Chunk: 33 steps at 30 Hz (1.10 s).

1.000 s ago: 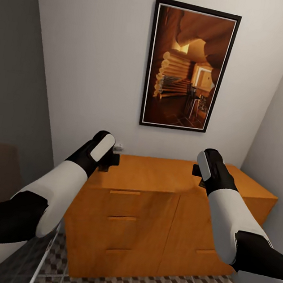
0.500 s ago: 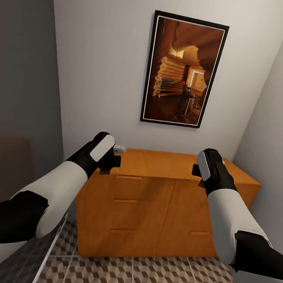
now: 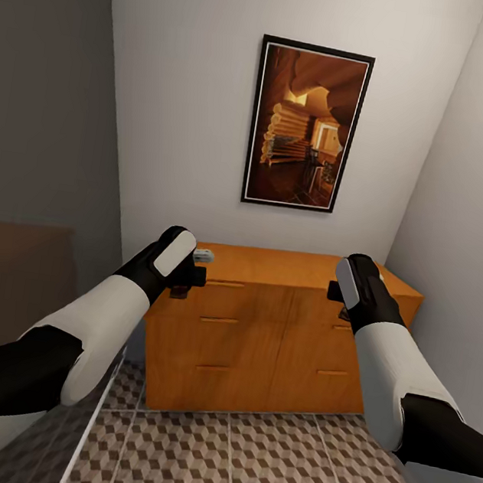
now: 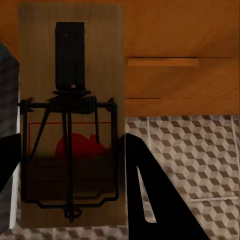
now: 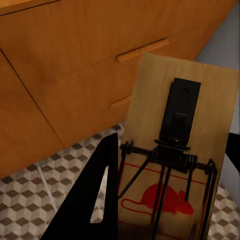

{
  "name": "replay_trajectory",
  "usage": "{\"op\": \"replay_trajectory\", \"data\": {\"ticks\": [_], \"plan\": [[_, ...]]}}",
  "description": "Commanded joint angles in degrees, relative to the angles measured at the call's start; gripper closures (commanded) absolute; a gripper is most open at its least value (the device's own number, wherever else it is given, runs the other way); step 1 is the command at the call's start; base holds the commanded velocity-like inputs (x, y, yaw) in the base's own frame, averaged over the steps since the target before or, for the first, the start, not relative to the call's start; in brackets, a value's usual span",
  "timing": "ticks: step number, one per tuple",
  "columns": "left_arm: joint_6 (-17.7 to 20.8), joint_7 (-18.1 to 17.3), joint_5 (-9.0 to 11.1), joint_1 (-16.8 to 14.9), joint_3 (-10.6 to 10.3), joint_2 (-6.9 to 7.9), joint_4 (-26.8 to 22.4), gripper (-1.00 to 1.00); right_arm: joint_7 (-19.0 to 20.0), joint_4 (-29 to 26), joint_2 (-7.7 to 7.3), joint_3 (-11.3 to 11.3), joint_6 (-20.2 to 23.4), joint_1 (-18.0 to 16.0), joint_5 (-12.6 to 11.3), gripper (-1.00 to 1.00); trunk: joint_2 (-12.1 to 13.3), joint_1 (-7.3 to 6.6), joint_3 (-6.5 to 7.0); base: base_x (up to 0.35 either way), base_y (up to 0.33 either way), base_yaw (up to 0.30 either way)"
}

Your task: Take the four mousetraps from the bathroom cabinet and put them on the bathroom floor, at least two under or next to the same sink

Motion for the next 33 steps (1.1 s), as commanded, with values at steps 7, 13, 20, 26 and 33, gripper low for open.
{"op": "replay_trajectory", "data": {"ticks": [7, 13, 20, 26, 33], "plan": [[0.20, 0.46, 0.32, 0.02, -0.13, 0.00, 2.11, 1.00, -0.56, 0.22, 0.01, -0.23, 0.03, 0.39, -0.79, 1.00, -0.04, -0.04, -0.07, -0.347, 0.000, 0.000], [0.05, 0.29, 0.25, 0.52, -0.19, 0.00, 5.19, 1.00, -0.56, 0.18, 0.05, -0.18, 0.03, 3.76, -0.75, 1.00, -0.04, -0.04, -0.07, -0.346, 0.000, 0.000], [-0.54, -0.24, -0.15, 1.06, -0.27, 0.00, 7.75, 1.00, 0.04, 0.22, 0.13, -0.16, 0.03, 9.02, -0.83, 1.00, -0.04, -0.04, -0.07, -0.347, 0.000, 0.000], [-0.75, -0.35, -0.36, 4.98, -0.29, 0.00, 8.23, 1.00, 2.89, 0.22, 0.02, -0.13, 0.03, 14.82, -0.39, 1.00, -0.04, -0.04, -0.07, -0.347, 0.000, 0.000], [-6.21, -1.48, -0.01, 13.11, -0.29, 0.00, 8.48, 1.00, 6.72, 0.20, -0.84, 0.00, -2.92, 24.66, 0.73, 1.00, -0.04, -0.04, -0.07, -0.347, 0.000, 0.000]]}}
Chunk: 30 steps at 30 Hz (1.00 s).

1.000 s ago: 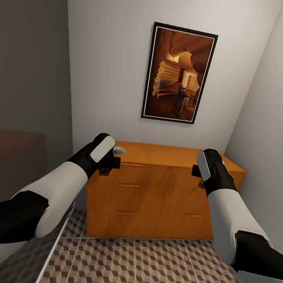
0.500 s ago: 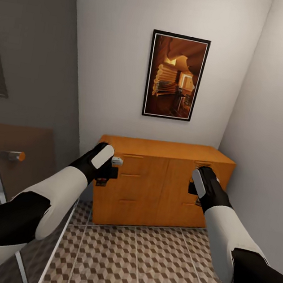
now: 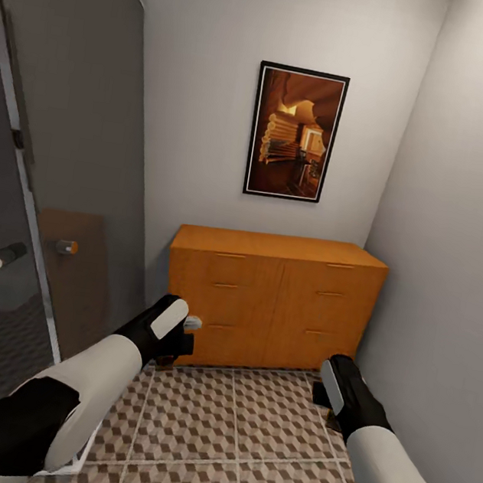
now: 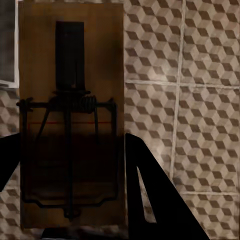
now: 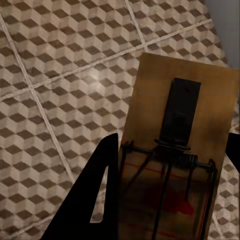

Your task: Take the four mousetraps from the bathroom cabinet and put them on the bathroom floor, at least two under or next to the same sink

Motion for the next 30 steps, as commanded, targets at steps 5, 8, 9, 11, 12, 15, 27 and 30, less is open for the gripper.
{"op": "replay_trajectory", "data": {"ticks": [5, 8, 9, 11, 12, 15, 27, 30], "plan": [[-6.45, -3.74, -0.50, 5.06, -0.38, 0.00, 4.14, 1.00, 4.15, 0.25, -0.39, 2.65, -6.24, 7.15, 3.60, 1.00, -0.04, -0.04, -0.05, -0.347, 0.000, 0.000], [-18.24, -7.24, -2.60, 6.16, -2.11, 0.00, 12.84, 1.00, 8.87, 5.17, -0.47, 4.62, -13.38, 11.24, 8.56, 1.00, -0.04, -0.04, -0.05, -0.267, 0.000, 0.000], [-19.10, -7.83, -3.06, 6.23, -2.55, 0.00, 13.64, 1.00, 9.23, 5.96, -0.47, 4.69, -14.04, 11.38, 8.84, 1.00, -0.04, -0.04, -0.05, -0.100, 0.000, 0.000], [-21.70, -12.52, -5.28, 7.19, -4.02, 0.00, 16.82, 1.00, 10.26, 9.42, -0.49, 4.86, -17.35, 11.77, 9.59, 1.00, -0.04, -0.04, -0.05, -0.048, 0.000, 0.000], [-21.97, -13.53, -5.66, 7.47, -4.19, 0.00, 17.21, 1.00, 10.38, 10.01, -0.49, 4.88, -17.93, 11.81, 9.66, 1.00, -0.04, -0.04, -0.05, -0.026, 0.000, 0.000], [-23.43, -17.04, -7.36, 8.95, -4.63, 0.00, 18.39, 1.00, 10.68, 12.80, -0.46, 4.99, -20.32, 11.91, 9.87, 1.00, -0.04, -0.04, -0.05, -0.012, 0.000, 0.000], [-31.31, -19.16, -8.71, 12.47, -4.84, 0.00, 23.80, 1.00, 13.63, 26.84, -0.49, 5.04, -30.42, 11.95, 12.12, 1.00, -0.04, -0.04, -0.05, -0.001, 0.000, 0.000], [-31.80, -19.25, -10.11, 15.54, -4.91, 0.00, 24.20, 1.00, 15.37, 35.38, -0.49, 5.04, -37.00, 11.96, 14.09, 1.00, -0.04, -0.04, -0.05, 0.000, 0.000, 0.111]]}}
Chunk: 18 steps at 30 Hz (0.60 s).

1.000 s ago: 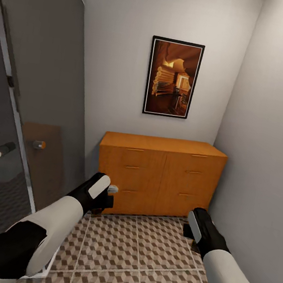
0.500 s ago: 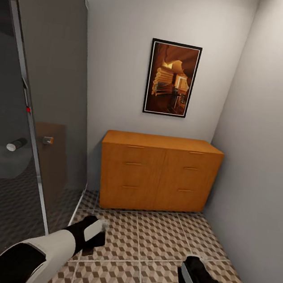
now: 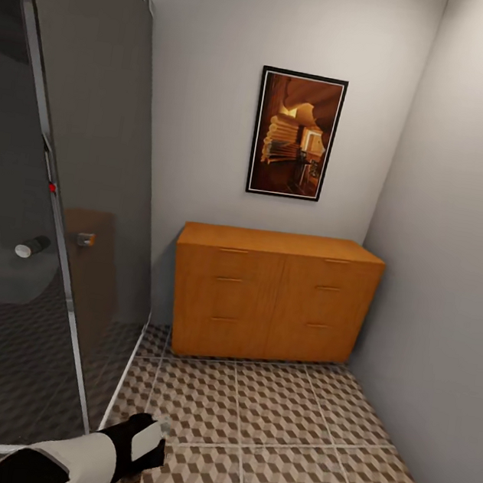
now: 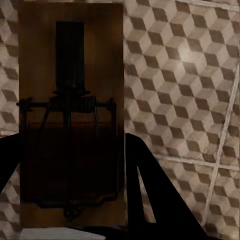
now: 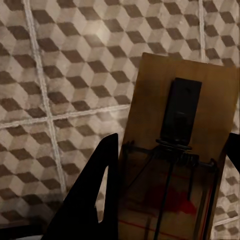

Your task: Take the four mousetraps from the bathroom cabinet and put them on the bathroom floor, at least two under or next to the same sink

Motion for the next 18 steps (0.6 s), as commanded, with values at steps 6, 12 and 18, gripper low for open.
{"op": "replay_trajectory", "data": {"ticks": [6, 12, 18], "plan": [[-4.75, -0.13, -2.09, 5.10, -0.70, -0.02, 0.11, 1.00, 2.09, 4.78, -0.06, 0.13, -6.22, 0.21, 1.27, 1.00, -0.03, -0.01, -0.05, 0.000, 0.000, 0.233], [-11.31, -3.98, -2.47, 11.11, -0.73, 0.28, 0.27, 1.00, 2.76, 5.59, -0.33, 0.13, -7.96, 2.30, 1.54, 1.00, -0.03, -0.01, -0.05, 0.000, 0.000, 0.267], [-12.78, -5.99, -2.15, 14.38, -0.74, 1.72, 0.32, 1.00, 2.90, 5.74, -0.13, 0.13, -8.85, 3.56, 1.68, 1.00, -0.03, -0.01, -0.05, 0.000, 0.000, 0.218]]}}
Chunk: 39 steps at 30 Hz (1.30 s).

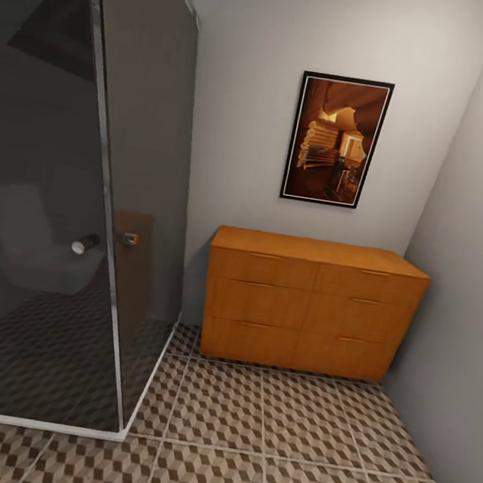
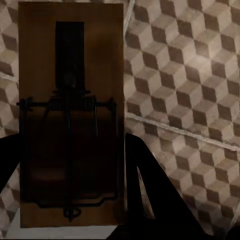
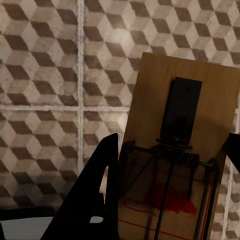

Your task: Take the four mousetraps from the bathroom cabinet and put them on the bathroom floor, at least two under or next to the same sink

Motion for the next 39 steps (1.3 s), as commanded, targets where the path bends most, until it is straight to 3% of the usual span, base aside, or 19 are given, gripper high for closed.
{"op": "replay_trajectory", "data": {"ticks": [1, 5, 12, 17, 39], "plan": [[0.29, 0.17, 0.24, 0.22, -0.54, 0.06, -0.07, 1.00, -0.01, 0.08, 0.04, 0.04, 0.15, -0.02, 0.32, 1.00, -0.03, -0.01, -0.06, 0.000, 0.000, 0.090], [-0.59, -0.01, 0.40, 1.16, -0.51, 0.22, -0.06, 1.00, 0.22, 0.10, 0.34, 0.04, 0.41, 0.12, 0.29, 1.00, -0.03, -0.01, -0.06, 0.000, 0.000, 0.046], [-7.80, -0.19, 0.48, 2.97, -0.46, 0.24, -0.06, 1.00, 0.48, 0.11, 0.29, 0.04, 0.07, 0.99, 0.32, 1.00, -0.03, -0.01, -0.06, 0.000, 0.000, 0.093], [-10.95, -0.39, 0.54, 3.50, -0.45, 0.14, 0.10, 1.00, 0.59, 0.11, 0.30, 0.04, -0.16, 1.22, 0.33, 1.00, -0.03, -0.01, -0.06, 0.000, 0.000, 0.236], [-10.88, -0.11, 0.73, 3.79, -0.28, 0.41, 0.29, 1.00, 0.73, 0.11, 0.55, 0.04, -3.23, 3.70, 0.36, 1.00, -0.03, -0.01, -0.06, 0.000, 0.000, 0.270]]}}
